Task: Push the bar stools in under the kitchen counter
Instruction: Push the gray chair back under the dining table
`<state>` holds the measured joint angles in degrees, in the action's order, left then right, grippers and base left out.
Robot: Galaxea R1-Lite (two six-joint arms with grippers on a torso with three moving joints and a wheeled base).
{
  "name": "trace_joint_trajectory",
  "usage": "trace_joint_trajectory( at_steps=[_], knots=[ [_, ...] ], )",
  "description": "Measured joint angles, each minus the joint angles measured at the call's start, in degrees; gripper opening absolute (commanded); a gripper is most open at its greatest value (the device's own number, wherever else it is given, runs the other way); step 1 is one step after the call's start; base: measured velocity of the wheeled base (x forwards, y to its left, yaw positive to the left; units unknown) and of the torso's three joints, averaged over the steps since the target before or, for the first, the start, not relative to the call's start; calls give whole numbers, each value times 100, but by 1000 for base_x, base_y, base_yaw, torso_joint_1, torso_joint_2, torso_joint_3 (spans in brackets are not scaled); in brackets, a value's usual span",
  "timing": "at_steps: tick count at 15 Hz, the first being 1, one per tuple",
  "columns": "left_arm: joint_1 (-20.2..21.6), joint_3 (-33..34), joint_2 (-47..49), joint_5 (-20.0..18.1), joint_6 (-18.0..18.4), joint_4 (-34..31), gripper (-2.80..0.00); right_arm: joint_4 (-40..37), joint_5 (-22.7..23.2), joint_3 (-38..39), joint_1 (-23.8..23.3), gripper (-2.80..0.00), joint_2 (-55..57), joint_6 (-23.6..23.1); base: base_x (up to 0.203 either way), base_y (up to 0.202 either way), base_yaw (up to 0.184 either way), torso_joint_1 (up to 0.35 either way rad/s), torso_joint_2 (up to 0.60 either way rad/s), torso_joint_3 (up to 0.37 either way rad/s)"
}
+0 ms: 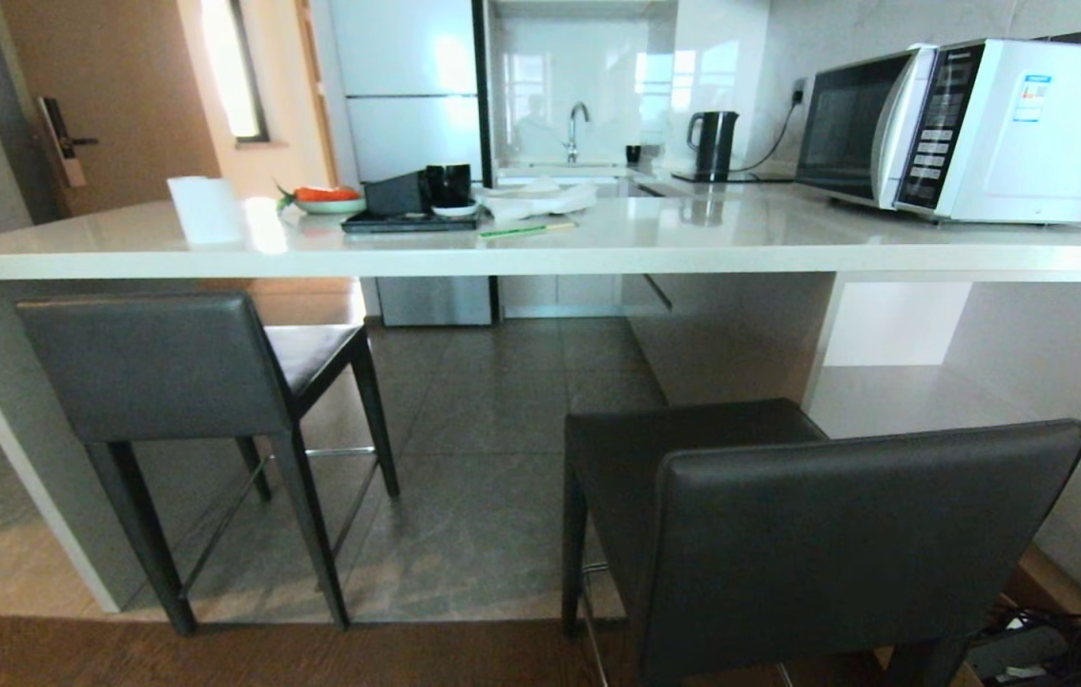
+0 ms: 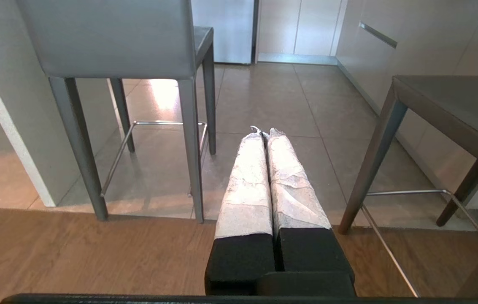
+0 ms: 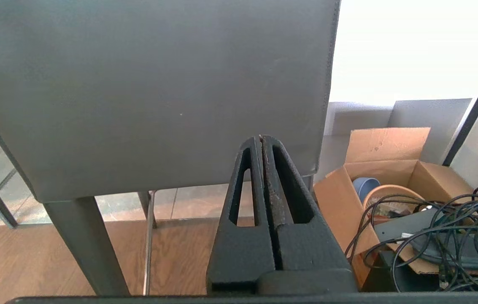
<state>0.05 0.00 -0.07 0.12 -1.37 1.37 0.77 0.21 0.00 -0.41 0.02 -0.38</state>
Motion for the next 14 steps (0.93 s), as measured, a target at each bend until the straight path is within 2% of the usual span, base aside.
trace_joint_trajectory(
  at_steps=[3, 6, 8, 11, 14],
  knots=[
    [2, 0, 0, -14, 44, -2, -280, 29, 118, -110, -2, -280, 15, -124, 0, 0, 0, 0, 0, 0],
    [2, 0, 0, -12, 44, 0, -280, 176, 114, -763, 0, -280, 608, 234, 0, 0, 0, 0, 0, 0],
    [2, 0, 0, -12, 44, 0, -280, 451, -132, -1124, -11, -280, 1432, 591, 0, 0, 0, 0, 0, 0],
    [5, 0, 0, 4, 51, 9, -280, 997, -686, -1494, -99, -280, 2958, 844, 0, 0, 0, 0, 0, 0],
    [5, 0, 0, 7, 116, 17, -280, 1635, -991, -1891, -628, -280, 4702, 1040, 0, 0, 0, 0, 0, 0]
  ],
)
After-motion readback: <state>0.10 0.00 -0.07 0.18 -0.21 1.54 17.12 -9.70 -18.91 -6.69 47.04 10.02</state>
